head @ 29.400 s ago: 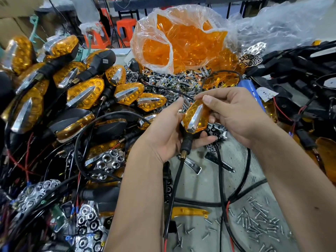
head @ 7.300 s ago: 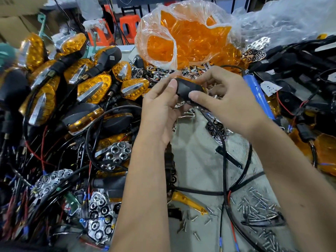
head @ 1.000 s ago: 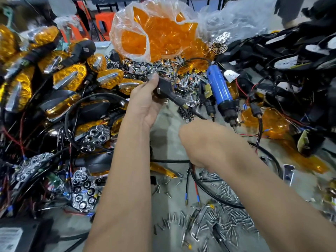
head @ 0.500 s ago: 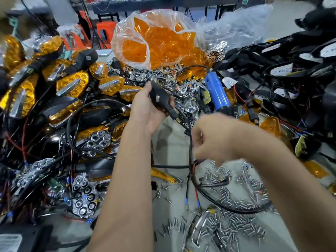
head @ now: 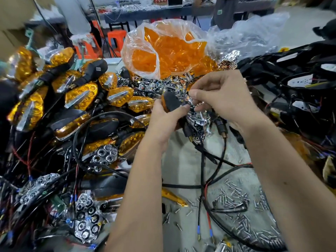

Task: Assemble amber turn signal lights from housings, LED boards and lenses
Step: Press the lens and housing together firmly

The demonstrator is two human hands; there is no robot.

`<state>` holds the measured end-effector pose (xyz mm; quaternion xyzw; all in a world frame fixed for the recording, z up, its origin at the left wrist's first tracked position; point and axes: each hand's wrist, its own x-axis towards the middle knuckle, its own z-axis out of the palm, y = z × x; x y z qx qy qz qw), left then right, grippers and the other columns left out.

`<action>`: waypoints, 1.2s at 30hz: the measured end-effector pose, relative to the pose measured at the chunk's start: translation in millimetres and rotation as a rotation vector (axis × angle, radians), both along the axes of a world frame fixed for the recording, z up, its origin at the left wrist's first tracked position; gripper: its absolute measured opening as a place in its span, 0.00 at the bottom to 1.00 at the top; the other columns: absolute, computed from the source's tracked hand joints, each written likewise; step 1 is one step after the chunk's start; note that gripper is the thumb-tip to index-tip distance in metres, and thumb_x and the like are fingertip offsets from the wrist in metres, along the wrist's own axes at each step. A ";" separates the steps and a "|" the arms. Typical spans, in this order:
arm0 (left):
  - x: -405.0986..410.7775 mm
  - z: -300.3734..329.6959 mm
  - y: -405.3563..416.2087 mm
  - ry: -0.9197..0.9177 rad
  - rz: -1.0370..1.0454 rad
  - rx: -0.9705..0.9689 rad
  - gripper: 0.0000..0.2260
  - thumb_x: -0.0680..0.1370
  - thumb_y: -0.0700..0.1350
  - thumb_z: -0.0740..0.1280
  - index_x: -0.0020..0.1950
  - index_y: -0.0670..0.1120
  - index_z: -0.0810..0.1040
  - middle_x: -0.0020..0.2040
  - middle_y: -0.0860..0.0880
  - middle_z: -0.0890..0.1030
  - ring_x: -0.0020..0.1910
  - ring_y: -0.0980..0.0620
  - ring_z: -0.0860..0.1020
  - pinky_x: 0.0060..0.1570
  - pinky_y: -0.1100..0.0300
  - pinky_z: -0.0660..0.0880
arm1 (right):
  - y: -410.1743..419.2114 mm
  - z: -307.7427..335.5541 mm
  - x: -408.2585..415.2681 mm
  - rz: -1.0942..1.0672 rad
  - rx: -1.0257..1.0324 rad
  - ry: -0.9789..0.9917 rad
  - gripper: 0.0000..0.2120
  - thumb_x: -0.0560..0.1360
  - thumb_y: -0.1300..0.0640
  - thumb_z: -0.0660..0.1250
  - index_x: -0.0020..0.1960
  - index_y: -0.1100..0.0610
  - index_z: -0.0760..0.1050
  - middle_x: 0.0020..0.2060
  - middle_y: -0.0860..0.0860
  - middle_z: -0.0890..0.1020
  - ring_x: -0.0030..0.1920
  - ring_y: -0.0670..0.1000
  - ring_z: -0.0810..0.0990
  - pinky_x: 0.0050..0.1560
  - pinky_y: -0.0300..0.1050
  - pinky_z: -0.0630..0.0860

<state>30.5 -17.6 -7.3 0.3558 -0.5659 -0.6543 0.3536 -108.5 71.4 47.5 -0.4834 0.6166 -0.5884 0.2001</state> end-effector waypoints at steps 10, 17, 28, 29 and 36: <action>-4.6 2.2 4.9 0.127 -0.132 0.010 0.18 0.76 0.31 0.71 0.64 0.38 0.73 0.46 0.44 0.80 0.38 0.52 0.82 0.36 0.60 0.78 | -6.3 -36.6 12.6 0.064 -0.079 -0.410 0.06 0.73 0.66 0.77 0.39 0.59 0.84 0.32 0.54 0.84 0.28 0.48 0.79 0.28 0.37 0.75; -2.3 4.4 8.2 0.162 -0.188 0.051 0.15 0.76 0.30 0.69 0.61 0.37 0.77 0.45 0.43 0.81 0.43 0.46 0.80 0.36 0.57 0.77 | -5.8 -39.2 14.4 0.136 -0.112 -0.590 0.09 0.75 0.65 0.74 0.38 0.56 0.85 0.32 0.53 0.83 0.28 0.49 0.77 0.27 0.38 0.75; -5.2 3.9 10.3 0.132 -0.170 0.047 0.19 0.74 0.30 0.69 0.65 0.36 0.75 0.42 0.41 0.80 0.37 0.48 0.78 0.34 0.56 0.76 | -5.7 -38.9 12.4 0.144 -0.057 -0.542 0.05 0.69 0.63 0.77 0.36 0.58 0.82 0.31 0.52 0.83 0.28 0.48 0.76 0.27 0.37 0.75; -5.4 3.6 10.3 0.132 -0.168 0.047 0.19 0.74 0.31 0.69 0.64 0.36 0.75 0.42 0.42 0.80 0.37 0.48 0.78 0.34 0.56 0.76 | -5.9 -39.6 11.7 0.139 -0.052 -0.524 0.05 0.70 0.64 0.77 0.38 0.59 0.82 0.32 0.52 0.83 0.28 0.48 0.76 0.29 0.37 0.75; -2.7 3.2 8.8 0.158 -0.176 0.036 0.11 0.74 0.30 0.68 0.56 0.39 0.79 0.39 0.44 0.80 0.37 0.49 0.78 0.34 0.56 0.76 | -6.4 -38.7 10.5 0.147 -0.076 -0.408 0.09 0.75 0.66 0.75 0.38 0.55 0.86 0.33 0.52 0.85 0.30 0.48 0.80 0.32 0.37 0.77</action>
